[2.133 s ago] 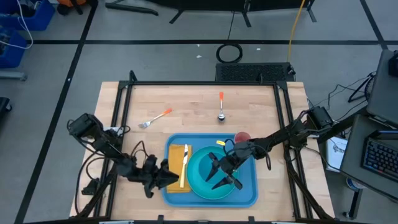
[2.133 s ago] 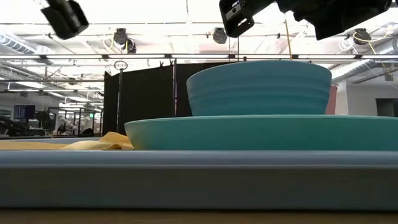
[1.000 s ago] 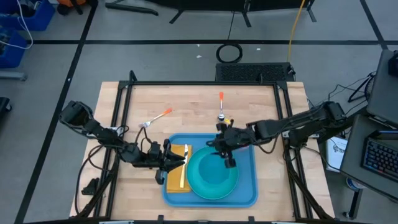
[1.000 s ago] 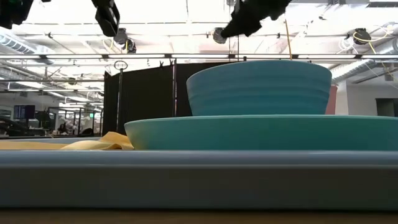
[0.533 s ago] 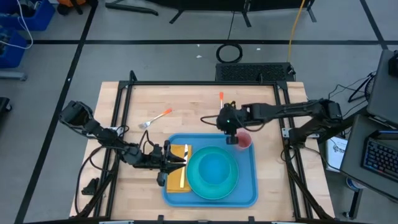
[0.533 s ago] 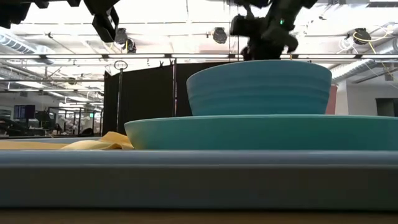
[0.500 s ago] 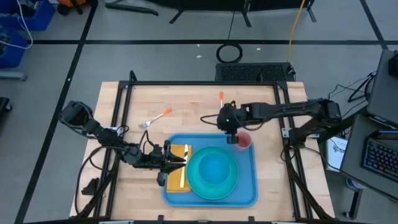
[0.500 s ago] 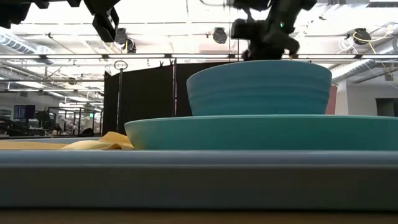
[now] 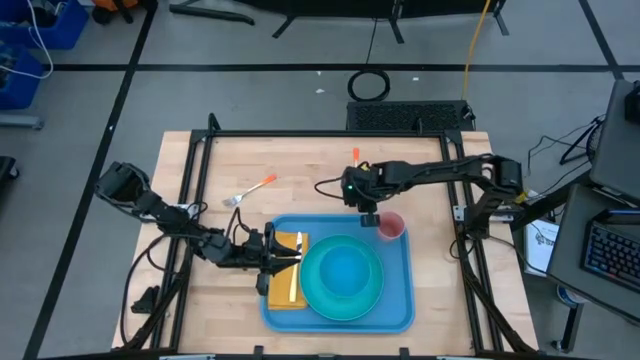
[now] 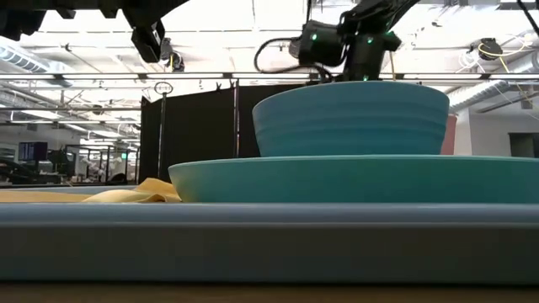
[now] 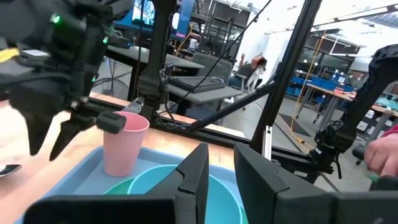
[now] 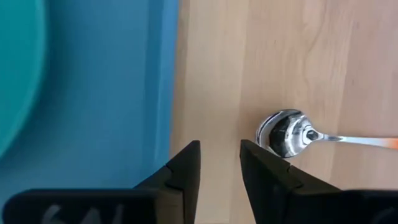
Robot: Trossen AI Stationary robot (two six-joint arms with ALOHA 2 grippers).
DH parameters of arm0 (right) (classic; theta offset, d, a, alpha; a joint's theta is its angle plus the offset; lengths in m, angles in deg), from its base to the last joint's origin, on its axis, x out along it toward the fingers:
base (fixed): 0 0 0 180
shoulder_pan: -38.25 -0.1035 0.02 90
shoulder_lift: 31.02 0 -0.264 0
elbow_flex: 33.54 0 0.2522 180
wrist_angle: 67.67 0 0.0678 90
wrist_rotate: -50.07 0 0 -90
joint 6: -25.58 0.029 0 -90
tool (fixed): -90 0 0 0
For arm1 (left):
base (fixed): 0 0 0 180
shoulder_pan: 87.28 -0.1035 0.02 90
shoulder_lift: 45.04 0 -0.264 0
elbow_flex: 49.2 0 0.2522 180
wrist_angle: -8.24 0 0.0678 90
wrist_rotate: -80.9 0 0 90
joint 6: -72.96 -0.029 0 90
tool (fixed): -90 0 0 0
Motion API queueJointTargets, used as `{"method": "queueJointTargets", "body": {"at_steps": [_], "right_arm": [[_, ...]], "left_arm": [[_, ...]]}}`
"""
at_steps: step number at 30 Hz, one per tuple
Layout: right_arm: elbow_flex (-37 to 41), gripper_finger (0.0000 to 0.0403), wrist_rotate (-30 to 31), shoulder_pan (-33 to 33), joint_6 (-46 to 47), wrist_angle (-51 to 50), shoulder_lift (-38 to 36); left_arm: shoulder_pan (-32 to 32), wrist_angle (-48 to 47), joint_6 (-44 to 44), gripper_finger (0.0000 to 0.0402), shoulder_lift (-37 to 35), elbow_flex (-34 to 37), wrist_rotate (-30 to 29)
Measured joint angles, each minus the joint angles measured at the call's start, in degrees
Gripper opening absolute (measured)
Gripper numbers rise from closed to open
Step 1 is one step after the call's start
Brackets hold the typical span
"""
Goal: Set up tray
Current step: Put the orange spoon on top of the yellow napkin to the left of the yellow knife
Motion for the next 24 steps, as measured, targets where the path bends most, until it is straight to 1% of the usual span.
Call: {"method": "queueJointTargets", "body": {"at_steps": [10,18,21,24], "right_arm": [[-4.3,0.0093,-0.1,1.9,-1.7,-0.4,5.1],[-4.4,0.0094,0.0,2.4,-1.6,-1.8,4.8],[-4.9,0.0094,0.1,1.9,-0.8,-5.0,4.8],[-5.0,0.0093,0.2,1.2,-0.5,-5.7,4.6]], "left_arm": [[0.0,-0.5,0.0,0.0078,0.0,0.0,0.0],[0.0,-1.1,-0.4,0.0078,0.0,0.0,0.1],[0.0,-1.6,-0.3,0.0078,0.0,0.0,0.1],[0.0,-1.9,-0.2,0.0078,0.0,0.0,0.1]]}}
